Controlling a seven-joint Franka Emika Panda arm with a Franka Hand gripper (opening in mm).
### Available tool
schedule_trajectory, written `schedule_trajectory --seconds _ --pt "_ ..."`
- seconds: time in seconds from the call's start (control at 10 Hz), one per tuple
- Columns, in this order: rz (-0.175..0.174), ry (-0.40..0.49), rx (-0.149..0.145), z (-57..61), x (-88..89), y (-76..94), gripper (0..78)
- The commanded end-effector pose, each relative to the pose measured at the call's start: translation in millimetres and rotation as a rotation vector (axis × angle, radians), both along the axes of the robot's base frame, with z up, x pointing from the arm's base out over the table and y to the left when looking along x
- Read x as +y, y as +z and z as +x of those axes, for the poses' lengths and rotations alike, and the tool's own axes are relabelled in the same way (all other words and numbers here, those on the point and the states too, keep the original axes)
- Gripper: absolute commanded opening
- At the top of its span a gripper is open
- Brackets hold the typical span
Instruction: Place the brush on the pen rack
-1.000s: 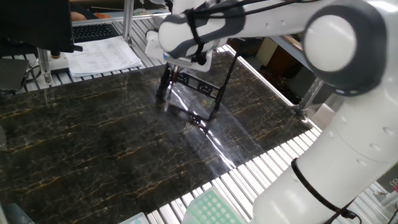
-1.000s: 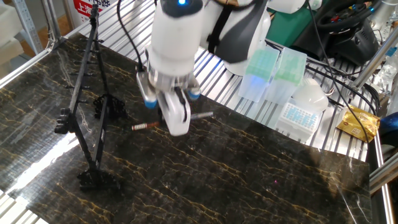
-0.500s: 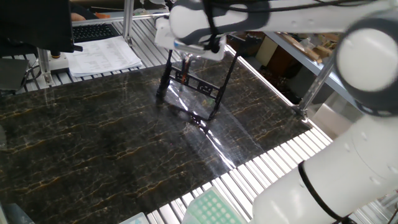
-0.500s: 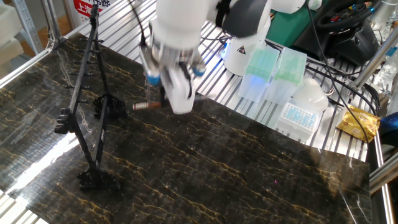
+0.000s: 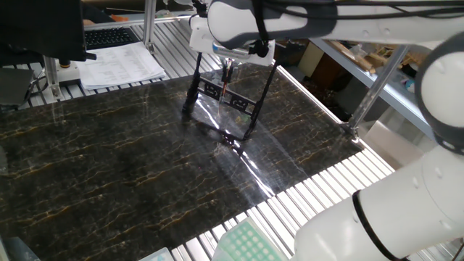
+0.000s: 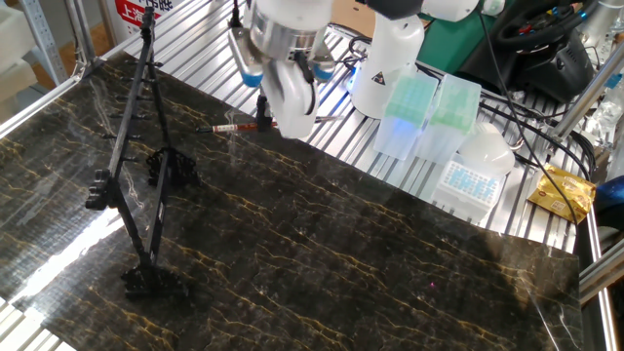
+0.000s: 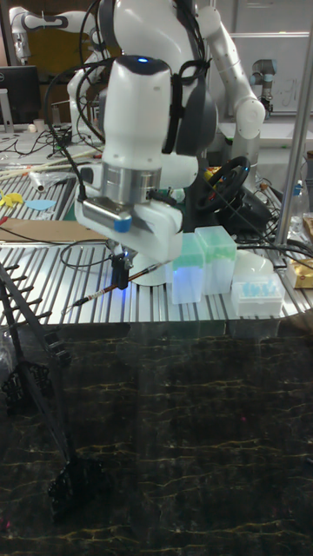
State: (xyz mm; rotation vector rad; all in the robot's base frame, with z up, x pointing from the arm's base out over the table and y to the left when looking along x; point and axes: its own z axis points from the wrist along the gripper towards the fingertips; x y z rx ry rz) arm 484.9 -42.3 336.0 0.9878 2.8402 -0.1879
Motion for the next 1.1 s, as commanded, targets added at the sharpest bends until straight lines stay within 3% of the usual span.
schedule_trajectory --seconds 0.1,0.3,0.4,0.6,1.1 --pt "-0.031 -0.025 -0.023 -8.7 1.9 12.9 1.1" --pt "-0.050 -0.055 -0.046 -10.2 3.0 14.8 1.1" --pt "-0.072 -0.065 -0.097 -11.2 2.0 15.8 1.1" --pt "-0.108 -0.068 -0.142 -10.1 0.3 17.6 1.1" --pt "-0.118 -0.043 -0.169 -2.5 -4.5 22.1 1.1"
